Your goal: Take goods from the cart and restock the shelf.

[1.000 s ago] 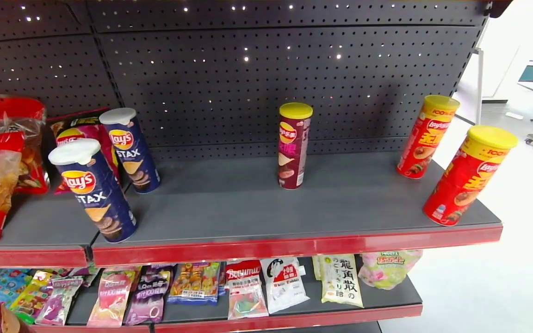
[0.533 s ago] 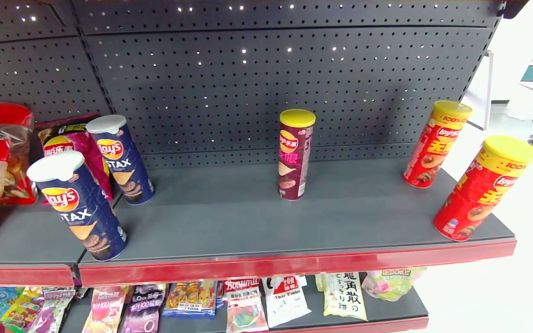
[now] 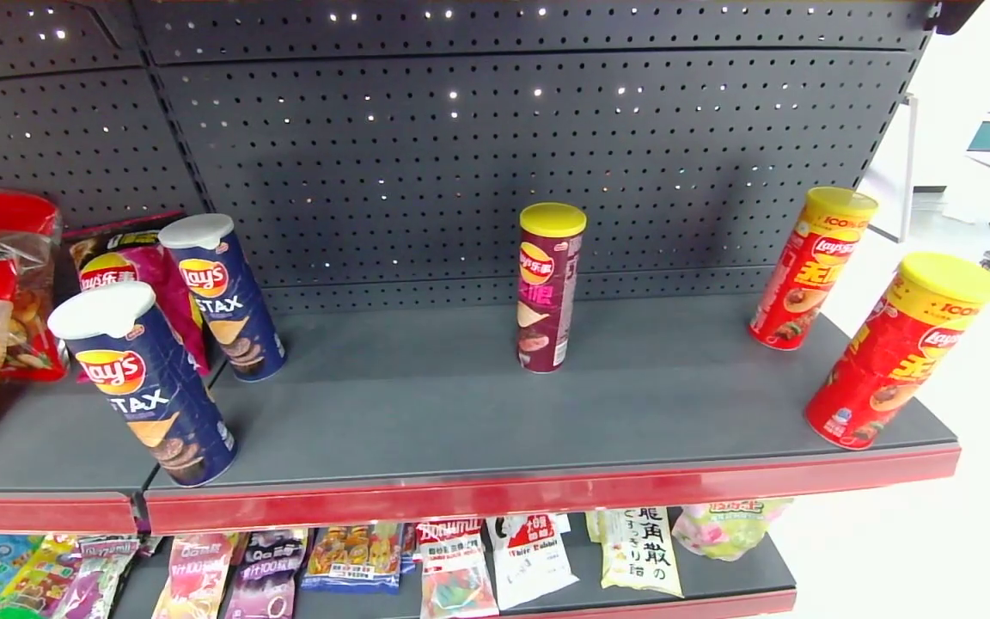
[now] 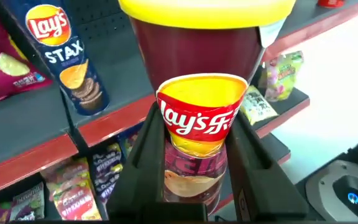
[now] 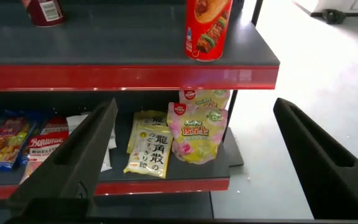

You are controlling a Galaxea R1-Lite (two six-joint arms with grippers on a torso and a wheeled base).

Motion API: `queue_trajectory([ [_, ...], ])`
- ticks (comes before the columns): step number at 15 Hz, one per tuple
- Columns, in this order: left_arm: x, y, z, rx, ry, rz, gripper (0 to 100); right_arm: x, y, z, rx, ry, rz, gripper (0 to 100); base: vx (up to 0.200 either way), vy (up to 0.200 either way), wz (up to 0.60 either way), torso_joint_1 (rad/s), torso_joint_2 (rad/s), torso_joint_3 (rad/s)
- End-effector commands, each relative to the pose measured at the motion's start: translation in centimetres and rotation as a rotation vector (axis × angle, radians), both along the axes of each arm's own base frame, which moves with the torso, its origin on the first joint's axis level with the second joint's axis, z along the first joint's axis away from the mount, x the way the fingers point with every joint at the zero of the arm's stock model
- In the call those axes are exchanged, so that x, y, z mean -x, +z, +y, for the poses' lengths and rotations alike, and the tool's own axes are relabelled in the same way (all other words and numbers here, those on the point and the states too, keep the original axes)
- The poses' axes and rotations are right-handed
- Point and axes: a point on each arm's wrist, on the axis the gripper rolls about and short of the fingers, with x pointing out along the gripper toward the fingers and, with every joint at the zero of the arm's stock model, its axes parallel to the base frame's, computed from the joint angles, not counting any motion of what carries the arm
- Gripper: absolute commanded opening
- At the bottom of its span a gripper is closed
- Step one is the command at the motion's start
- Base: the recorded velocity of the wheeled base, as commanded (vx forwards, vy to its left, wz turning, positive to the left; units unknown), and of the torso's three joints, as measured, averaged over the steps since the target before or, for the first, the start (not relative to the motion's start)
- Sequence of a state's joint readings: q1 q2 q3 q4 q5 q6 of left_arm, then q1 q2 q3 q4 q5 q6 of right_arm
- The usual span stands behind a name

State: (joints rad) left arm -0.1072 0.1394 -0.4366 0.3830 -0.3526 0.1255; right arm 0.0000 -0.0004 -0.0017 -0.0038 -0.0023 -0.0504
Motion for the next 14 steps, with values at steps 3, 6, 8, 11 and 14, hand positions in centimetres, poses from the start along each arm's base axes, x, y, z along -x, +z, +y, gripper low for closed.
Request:
queue_trajectory([
  [3, -0.8, 0.4, 0.0, 0.001, 0.023, 0.037, 0, 0.0, 0.0, 0.0, 0.006, 0.002, 0.000, 100, 0.000, 0.000, 0.00, 0.000, 0.00, 0.000],
  [6, -1.5, 1.0, -0.1, -0.004, 0.025, 0.072, 0, 0.4, 5.9, 0.1, -0.018, 0.039, -0.113, 100, 0.000, 0.000, 0.00, 0.000, 0.00, 0.000],
  [8, -1.8, 1.2, -0.1, -0.005, 0.020, 0.087, 0, -3.4, 16.6, 0.1, -0.295, 0.058, -0.111, 100, 0.000, 0.000, 0.00, 0.000, 0.00, 0.000],
  [11, -2.8, 1.5, -0.3, -0.013, 0.020, 0.128, 0, -7.3, 19.1, 1.1, -0.121, 0.371, -0.003, 100, 0.000, 0.000, 0.00, 0.000, 0.00, 0.000],
  [14, -4.1, 2.6, -0.4, -0.014, 0.038, 0.093, 0, -11.2, 17.0, 4.1, -0.008, 0.696, 0.171, 100, 0.000, 0.000, 0.00, 0.000, 0.00, 0.000],
])
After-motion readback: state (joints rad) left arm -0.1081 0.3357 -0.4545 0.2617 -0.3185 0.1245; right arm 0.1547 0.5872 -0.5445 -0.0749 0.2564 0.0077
